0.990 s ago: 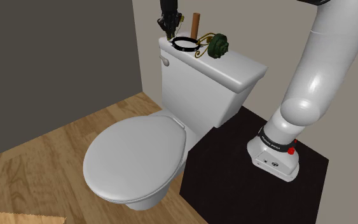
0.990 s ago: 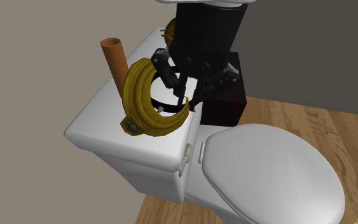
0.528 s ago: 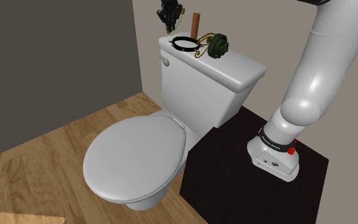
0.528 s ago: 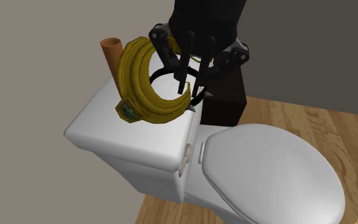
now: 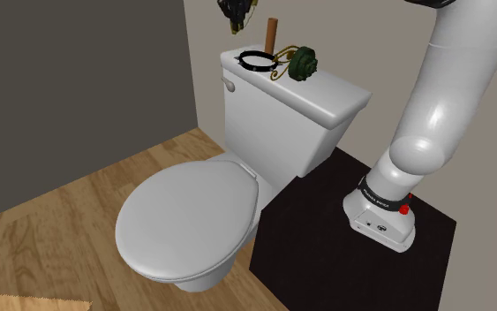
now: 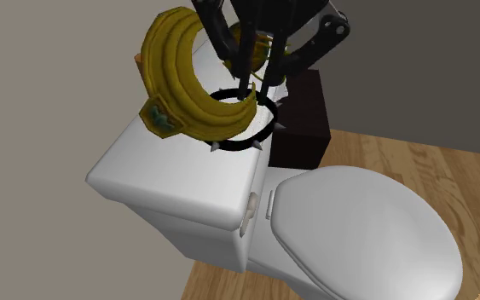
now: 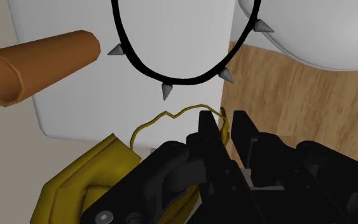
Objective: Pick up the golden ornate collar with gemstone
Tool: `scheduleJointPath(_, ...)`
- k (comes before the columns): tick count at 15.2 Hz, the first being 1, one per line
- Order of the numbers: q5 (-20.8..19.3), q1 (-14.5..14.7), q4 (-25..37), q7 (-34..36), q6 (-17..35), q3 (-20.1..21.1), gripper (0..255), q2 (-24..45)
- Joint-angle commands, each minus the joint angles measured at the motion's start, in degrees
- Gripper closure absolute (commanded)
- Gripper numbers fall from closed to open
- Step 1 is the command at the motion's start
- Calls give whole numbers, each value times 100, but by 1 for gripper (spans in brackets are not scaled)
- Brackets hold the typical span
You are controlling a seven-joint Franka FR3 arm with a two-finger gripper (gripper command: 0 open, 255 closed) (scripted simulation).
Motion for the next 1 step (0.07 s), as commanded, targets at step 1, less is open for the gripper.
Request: scheduleJointPath(1,-1,4,43,0,-42,2,255,5)
